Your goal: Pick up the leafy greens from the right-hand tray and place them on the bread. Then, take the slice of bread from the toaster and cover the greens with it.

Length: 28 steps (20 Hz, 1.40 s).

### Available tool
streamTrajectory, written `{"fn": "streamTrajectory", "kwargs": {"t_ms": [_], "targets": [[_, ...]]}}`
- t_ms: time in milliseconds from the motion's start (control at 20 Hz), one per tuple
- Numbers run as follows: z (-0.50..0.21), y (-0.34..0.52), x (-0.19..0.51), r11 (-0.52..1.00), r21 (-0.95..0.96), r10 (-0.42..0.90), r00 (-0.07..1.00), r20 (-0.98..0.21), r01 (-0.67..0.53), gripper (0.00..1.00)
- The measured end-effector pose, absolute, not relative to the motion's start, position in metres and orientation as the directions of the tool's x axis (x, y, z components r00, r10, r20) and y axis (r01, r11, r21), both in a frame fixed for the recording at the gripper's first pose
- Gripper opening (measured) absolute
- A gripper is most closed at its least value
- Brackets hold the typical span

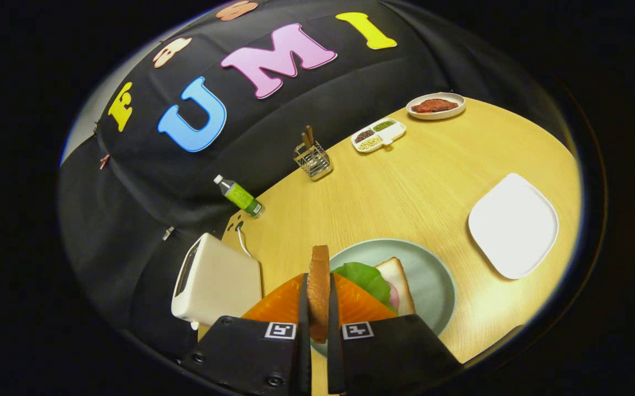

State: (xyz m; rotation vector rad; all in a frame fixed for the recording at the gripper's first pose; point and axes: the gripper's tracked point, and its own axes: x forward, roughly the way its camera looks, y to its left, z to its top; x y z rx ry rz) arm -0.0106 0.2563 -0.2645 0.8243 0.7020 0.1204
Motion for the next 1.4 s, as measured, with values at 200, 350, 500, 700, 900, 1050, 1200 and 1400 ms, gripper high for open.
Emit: {"fn": "streamTrajectory", "kwargs": {"t_ms": [200, 350, 500, 700, 900, 1050, 1200, 1400], "targets": [[-0.304, 0.244, -0.013, 0.768, 0.612, 0.299, 0.739, -0.604, 0.190, 0.16], [-0.321, 0.240, -0.021, 0.803, 0.567, 0.283, 0.717, -0.637, 0.186, 0.16], [-0.327, 0.240, -0.023, 0.836, 0.524, 0.267, 0.712, -0.649, 0.164, 0.20], [-0.338, 0.224, -0.022, 0.886, 0.425, 0.187, 0.698, -0.692, 0.184, 0.44], [-0.332, 0.215, -0.024, 0.954, 0.282, 0.130, 0.711, -0.692, 0.100, 0.75], [-0.326, 0.205, -0.025, 0.983, 0.173, 0.080, 0.721, -0.689, 0.057, 1.00], [-0.325, 0.200, -0.023, 0.982, 0.179, 0.079, 0.722, -0.688, 0.063, 0.98], [-0.309, 0.182, -0.020, 0.981, 0.176, 0.063, 0.736, -0.674, 0.077, 0.99]]}}
